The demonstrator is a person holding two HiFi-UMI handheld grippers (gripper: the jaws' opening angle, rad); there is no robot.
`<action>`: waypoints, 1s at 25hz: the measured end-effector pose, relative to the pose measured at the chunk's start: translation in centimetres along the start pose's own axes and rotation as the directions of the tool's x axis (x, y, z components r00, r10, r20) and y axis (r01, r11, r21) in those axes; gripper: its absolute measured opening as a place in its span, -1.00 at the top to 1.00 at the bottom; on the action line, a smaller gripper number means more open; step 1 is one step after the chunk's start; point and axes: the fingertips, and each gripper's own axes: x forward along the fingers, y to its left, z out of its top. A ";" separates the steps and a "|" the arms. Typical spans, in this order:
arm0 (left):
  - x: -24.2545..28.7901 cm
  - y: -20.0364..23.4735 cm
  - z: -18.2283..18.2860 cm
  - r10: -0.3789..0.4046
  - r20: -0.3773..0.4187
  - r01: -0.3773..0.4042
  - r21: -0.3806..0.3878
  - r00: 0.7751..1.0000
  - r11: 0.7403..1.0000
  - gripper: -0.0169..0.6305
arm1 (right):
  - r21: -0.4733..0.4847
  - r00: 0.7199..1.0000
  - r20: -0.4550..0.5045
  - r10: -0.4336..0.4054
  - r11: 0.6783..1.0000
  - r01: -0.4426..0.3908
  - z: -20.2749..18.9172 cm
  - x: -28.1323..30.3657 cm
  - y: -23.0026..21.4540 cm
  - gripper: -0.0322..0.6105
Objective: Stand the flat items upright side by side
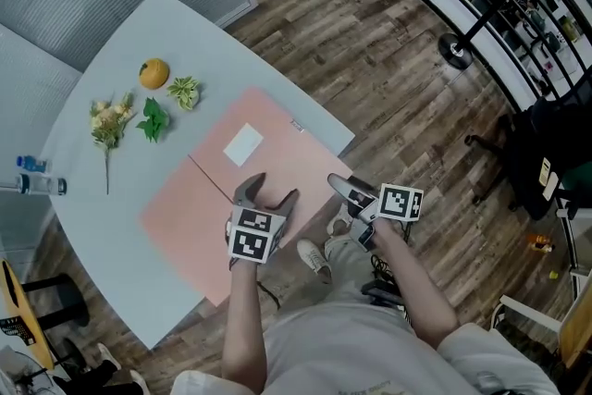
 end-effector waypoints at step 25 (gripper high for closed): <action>-3.2 -0.8 1.4 -0.053 0.160 0.070 -0.103 0.986 0.992 0.00 | -0.301 0.995 0.027 -0.093 0.949 0.097 0.9 -2.4 7.2 -0.11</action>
